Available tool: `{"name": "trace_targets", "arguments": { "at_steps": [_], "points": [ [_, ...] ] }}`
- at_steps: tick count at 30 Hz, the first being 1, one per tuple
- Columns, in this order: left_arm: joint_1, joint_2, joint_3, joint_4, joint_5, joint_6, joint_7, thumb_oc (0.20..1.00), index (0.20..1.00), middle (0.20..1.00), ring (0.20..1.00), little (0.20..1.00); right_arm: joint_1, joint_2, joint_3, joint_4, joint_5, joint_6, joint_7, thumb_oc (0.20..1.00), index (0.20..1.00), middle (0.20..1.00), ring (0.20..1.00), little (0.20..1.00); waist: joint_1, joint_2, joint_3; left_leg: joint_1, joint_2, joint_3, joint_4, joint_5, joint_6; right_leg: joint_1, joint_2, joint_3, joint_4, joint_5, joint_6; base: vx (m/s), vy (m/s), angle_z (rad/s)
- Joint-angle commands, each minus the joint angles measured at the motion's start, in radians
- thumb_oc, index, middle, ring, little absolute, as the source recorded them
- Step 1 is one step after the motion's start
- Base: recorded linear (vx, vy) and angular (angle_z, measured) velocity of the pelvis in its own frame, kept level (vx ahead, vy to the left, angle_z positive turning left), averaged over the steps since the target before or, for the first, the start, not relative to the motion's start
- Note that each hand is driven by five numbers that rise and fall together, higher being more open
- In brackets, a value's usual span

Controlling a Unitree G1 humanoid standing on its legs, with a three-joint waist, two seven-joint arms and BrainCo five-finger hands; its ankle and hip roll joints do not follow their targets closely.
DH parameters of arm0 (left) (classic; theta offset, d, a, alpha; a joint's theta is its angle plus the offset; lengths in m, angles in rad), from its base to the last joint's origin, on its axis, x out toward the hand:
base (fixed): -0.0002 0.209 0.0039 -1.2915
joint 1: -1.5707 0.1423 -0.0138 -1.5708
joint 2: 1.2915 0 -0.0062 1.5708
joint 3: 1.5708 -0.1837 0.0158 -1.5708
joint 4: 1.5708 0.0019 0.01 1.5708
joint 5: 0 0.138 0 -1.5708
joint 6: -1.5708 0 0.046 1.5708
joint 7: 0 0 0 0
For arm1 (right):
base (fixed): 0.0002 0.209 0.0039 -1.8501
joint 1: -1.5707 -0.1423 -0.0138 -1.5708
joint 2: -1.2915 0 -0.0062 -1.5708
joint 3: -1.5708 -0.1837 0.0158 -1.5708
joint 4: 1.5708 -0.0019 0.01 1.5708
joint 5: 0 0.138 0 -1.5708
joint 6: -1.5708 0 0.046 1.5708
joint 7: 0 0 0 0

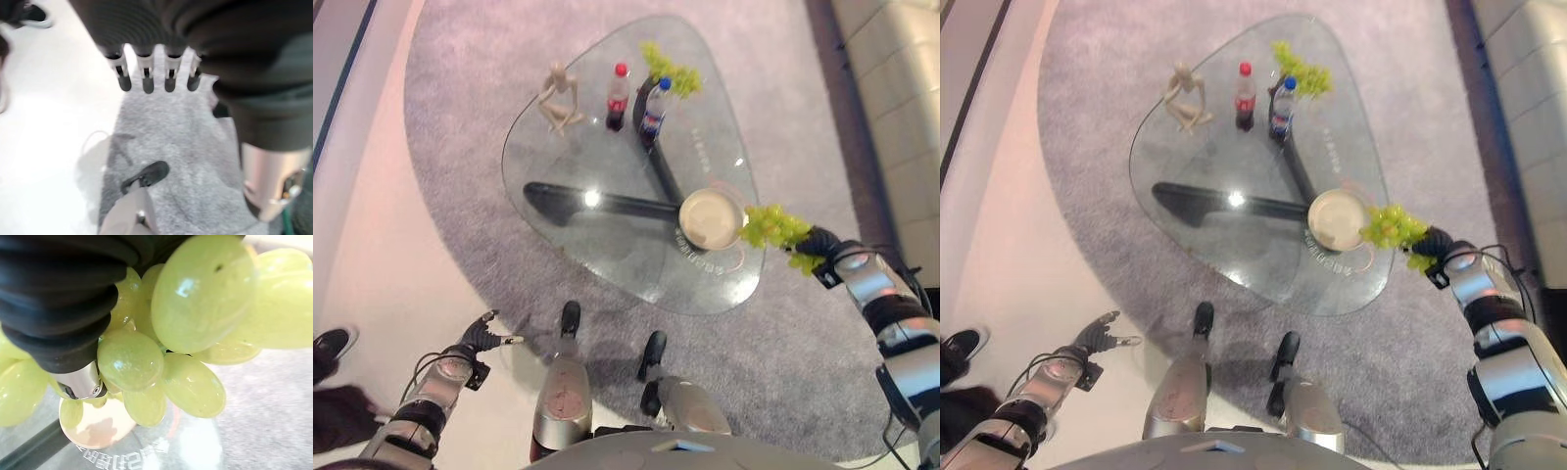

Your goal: Pick up fruits into the plate

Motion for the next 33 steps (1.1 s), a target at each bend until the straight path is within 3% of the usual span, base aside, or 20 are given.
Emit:
{"name": "trace_targets", "arguments": {
  "at_steps": [1,5,20,30,31,32,33],
  "points": [
    [-0.055,-0.022,-0.053,0.041,-0.035,-0.043,0.018,1.0,1.0,1.0,1.0,1.0,-0.149,-0.1,0.076,0.015,0.004,-0.002,-0.053,0.2,0.2,0.2,0.2,0.2,0.016,0.023,0.046,0.056,-0.064,0.018,0.019,-0.168,0.057,-0.048,0.013,0.042,0.129,-0.063,-0.004,-0.07,0.09,0.13],
    [-0.07,-0.042,-0.083,0.025,-0.056,-0.055,0.03,1.0,1.0,1.0,1.0,1.0,-0.23,-0.107,0.105,0.06,0.007,0.008,-0.061,0.2,0.2,0.2,0.2,0.2,0.022,0.056,0.079,0.025,-0.083,0.0,0.023,-0.155,0.06,-0.082,0.012,0.029,0.149,-0.072,-0.014,-0.04,0.069,0.07],
    [-0.074,-0.06,-0.139,-0.057,-0.141,-0.074,0.039,1.0,1.0,1.0,1.0,1.0,-0.386,-0.096,0.165,0.169,-0.053,0.107,-0.085,0.2,0.2,0.2,0.2,0.2,0.041,0.15,0.079,-0.148,-0.121,-0.026,0.069,-0.123,0.066,-0.272,-0.014,-0.012,0.25,-0.101,-0.029,-0.01,0.045,0.04],
    [-0.067,-0.064,-0.182,-0.102,-0.182,-0.099,0.065,1.0,1.0,1.0,1.0,1.0,-0.431,-0.084,0.18,0.23,-0.108,0.172,-0.175,0.2,0.2,0.2,0.2,0.2,0.044,0.185,0.079,-0.214,-0.129,-0.017,0.085,-0.11,0.066,-0.353,-0.027,-0.01,0.294,-0.11,-0.031,0.0,0.006,-0.01],
    [-0.068,-0.067,-0.186,-0.101,-0.183,-0.101,0.068,1.0,1.0,1.0,1.0,1.0,-0.434,-0.082,0.178,0.23,-0.109,0.178,-0.189,0.376,0.376,0.376,0.376,0.376,0.043,0.188,0.079,-0.22,-0.13,-0.018,0.088,-0.11,0.066,-0.36,-0.027,-0.009,0.298,-0.111,-0.031,0.0,0.021,-0.09],
    [-0.068,-0.069,-0.19,-0.102,-0.183,-0.103,0.07,1.0,1.0,1.0,1.0,1.0,-0.44,-0.078,0.177,0.231,-0.119,0.195,-0.202,0.639,0.639,0.639,0.639,0.639,0.043,0.19,0.079,-0.226,-0.131,-0.017,0.089,-0.109,0.065,-0.367,-0.027,-0.008,0.303,-0.112,-0.032,0.0,0.023,-0.1],
    [-0.068,-0.072,-0.193,-0.104,-0.185,-0.105,0.072,1.0,1.0,1.0,1.0,1.0,-0.443,-0.074,0.177,0.234,-0.122,0.205,-0.228,1.0,1.0,1.0,1.0,1.0,0.043,0.194,0.079,-0.233,-0.132,-0.014,0.09,-0.108,0.066,-0.376,-0.028,-0.007,0.306,-0.111,-0.031,0.0,0.031,-0.07]
  ]
}}
